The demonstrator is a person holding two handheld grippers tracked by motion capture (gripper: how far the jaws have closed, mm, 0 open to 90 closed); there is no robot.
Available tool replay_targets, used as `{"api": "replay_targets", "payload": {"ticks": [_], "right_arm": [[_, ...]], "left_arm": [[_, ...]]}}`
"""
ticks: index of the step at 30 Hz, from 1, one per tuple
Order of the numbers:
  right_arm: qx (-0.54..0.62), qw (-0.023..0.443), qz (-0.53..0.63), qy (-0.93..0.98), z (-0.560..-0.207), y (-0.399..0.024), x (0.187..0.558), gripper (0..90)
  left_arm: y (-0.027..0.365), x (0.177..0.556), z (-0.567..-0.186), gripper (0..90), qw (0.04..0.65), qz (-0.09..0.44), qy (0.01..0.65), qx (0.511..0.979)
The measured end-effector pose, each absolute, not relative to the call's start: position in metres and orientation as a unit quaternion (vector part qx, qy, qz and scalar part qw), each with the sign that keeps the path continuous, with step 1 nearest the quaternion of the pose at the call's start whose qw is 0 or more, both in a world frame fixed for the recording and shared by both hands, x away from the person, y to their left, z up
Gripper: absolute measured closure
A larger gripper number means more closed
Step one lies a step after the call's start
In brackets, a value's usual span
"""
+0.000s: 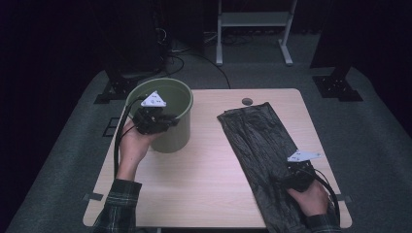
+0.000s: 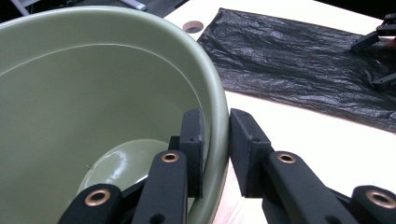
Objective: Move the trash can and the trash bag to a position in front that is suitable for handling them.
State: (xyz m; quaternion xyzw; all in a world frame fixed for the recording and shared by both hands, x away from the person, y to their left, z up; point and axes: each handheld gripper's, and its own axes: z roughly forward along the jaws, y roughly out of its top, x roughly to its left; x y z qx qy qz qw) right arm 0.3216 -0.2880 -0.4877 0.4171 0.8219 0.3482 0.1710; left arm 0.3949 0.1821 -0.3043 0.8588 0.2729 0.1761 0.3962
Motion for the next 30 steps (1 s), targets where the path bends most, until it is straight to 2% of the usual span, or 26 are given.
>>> {"api": "replay_targets", "payload": {"ticks": [15, 30], "right_arm": [[0.417, 0.171, 0.348, 0.822, -0.488, -0.288, 0.322, 2.2], [0.417, 0.171, 0.348, 0.822, -0.488, -0.288, 0.322, 2.2]], "left_arm": [[0.171, 0.381, -0.303, 79.2, 0.406, 0.159, 0.256, 0.863], [0.137, 0.335, -0.307, 79.2, 0.419, 0.147, 0.202, 0.873]]}}
